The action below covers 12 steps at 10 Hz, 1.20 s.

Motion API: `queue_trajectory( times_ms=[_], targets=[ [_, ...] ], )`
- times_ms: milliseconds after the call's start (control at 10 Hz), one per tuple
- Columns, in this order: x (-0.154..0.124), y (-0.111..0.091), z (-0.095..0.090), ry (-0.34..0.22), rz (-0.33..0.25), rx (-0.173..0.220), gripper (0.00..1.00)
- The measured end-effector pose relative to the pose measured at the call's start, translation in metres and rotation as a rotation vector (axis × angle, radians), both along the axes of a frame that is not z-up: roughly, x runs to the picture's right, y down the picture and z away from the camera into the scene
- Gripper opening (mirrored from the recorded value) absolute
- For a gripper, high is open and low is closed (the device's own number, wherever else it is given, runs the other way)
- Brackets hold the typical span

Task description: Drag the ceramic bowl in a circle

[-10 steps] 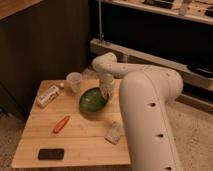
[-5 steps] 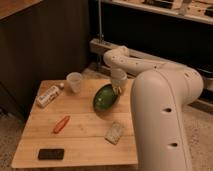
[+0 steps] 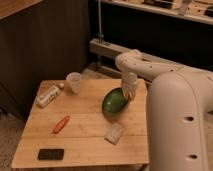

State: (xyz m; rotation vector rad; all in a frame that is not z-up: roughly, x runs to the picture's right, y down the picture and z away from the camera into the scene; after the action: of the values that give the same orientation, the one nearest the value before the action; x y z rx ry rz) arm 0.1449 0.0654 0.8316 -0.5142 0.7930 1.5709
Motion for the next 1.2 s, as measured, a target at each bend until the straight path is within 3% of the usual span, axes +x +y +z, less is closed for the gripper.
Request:
queue_trajectory(
  times_ms=[500,800,1200],
  targets=[
    [-0.015,0.065,-0.052,-0.080,-0.010,-0.074,0.13],
    [-0.020,0.107,-0.076,-0.106,-0.027,-0.150,0.13],
    [-0.048,0.131,-0.082,-0.219,-0.070,-0.187,0.13]
  ],
)
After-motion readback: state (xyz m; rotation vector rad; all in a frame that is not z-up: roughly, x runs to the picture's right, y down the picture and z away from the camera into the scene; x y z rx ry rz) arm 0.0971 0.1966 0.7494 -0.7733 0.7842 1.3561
